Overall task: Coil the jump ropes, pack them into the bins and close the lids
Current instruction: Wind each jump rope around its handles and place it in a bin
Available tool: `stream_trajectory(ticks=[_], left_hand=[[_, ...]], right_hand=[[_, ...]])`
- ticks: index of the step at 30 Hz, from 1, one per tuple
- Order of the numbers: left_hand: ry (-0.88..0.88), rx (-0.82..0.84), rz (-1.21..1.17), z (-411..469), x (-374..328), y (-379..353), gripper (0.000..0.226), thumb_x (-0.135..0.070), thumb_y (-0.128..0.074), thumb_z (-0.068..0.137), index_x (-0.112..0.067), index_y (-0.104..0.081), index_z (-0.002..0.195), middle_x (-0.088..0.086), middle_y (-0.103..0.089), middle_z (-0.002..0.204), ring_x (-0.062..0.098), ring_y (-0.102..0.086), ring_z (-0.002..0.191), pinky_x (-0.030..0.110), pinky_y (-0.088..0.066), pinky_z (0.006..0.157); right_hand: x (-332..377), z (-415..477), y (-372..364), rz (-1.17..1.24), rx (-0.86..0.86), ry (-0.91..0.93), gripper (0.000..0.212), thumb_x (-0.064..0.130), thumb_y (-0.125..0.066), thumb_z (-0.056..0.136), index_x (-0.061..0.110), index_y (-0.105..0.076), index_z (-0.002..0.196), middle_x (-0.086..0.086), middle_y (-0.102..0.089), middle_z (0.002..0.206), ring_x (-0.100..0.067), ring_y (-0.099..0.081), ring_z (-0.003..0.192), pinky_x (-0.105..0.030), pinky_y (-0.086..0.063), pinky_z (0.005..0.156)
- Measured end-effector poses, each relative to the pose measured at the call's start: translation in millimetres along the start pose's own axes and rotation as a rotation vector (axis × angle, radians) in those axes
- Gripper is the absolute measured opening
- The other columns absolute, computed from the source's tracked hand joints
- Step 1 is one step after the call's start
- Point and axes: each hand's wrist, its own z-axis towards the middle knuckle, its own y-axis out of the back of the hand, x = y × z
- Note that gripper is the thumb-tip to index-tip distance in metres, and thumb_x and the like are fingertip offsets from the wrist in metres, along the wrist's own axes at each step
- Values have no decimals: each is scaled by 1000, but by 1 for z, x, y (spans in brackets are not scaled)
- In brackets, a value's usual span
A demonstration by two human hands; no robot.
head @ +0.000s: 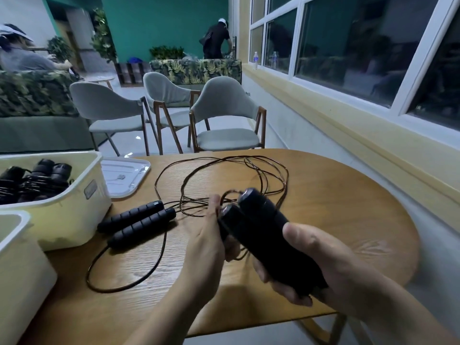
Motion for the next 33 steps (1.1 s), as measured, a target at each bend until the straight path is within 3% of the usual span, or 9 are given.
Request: stream_trajectory(ticks=[3,5,8,10,13,17,24,27,33], left_hand=[[-48,14,148,-9,11,-17,59,-30,-30,116,-10,-48,64,10,-42,53,23,-36,49,25,-27,48],[-53,0,205,-10,19,-24,58,-21,-31,117,-25,-48,61,-6,-41,54,11,-37,50,27,-31,49],[-158,21,404,-8,32,-28,46,-39,-32,116,-25,-59,82,-1,-59,71,19,-56,65,44,-43,59],[-242,-7,579,-7,37,-29,40,-42,-30,114,-29,-64,98,-4,-66,83,15,-64,77,37,-48,64],[-271,0,709,-10,33,-33,35,-48,-26,113,-36,-56,100,-12,-66,86,10,-65,77,32,-47,62],[-293,99,893,-8,31,-28,30,-63,-18,104,-47,-43,98,-9,-65,77,12,-62,76,35,-49,64],[-373,198,1028,-8,21,-23,39,-56,-17,106,-37,-51,115,-5,-68,85,17,-62,74,44,-50,66],[-425,220,1050,-8,18,-21,36,-53,-18,108,-37,-51,107,-4,-65,79,18,-60,72,41,-47,64],[-397,290,965,-1,9,-14,45,-55,-26,106,-25,-52,86,-3,-57,68,14,-55,66,45,-45,64]], right_hand=[[-4,3,-4,75,-63,98,73,65,-61,100,2,-61,137,-24,-64,105,-20,-52,64,-26,-38,49],[-6,5,-2,65,-142,155,71,63,-58,102,2,-61,138,-29,-62,105,-22,-51,66,-29,-37,50],[-5,5,2,22,-239,181,77,65,-61,100,-6,-62,129,-44,-49,103,-24,-52,69,-31,-39,51],[-4,4,4,27,-242,168,77,63,-66,98,-9,-61,126,-39,-52,96,-22,-53,70,-29,-41,52],[-5,3,5,9,-282,152,63,53,-64,98,-4,-64,125,-20,-60,88,-21,-54,70,-28,-42,52],[-6,2,6,-7,-339,125,57,53,-67,93,5,-68,124,-19,-62,99,-27,-58,78,-32,-43,53],[-1,1,10,30,-323,138,65,54,-61,99,5,-64,141,-22,-64,110,-24,-57,74,-32,-44,51],[-1,1,12,99,-335,176,58,47,-54,106,6,-51,148,-27,-67,133,-25,-55,72,-31,-41,49],[6,1,13,96,-452,213,45,49,-60,108,25,-61,146,-24,-68,122,-22,-53,68,-29,-39,47]])
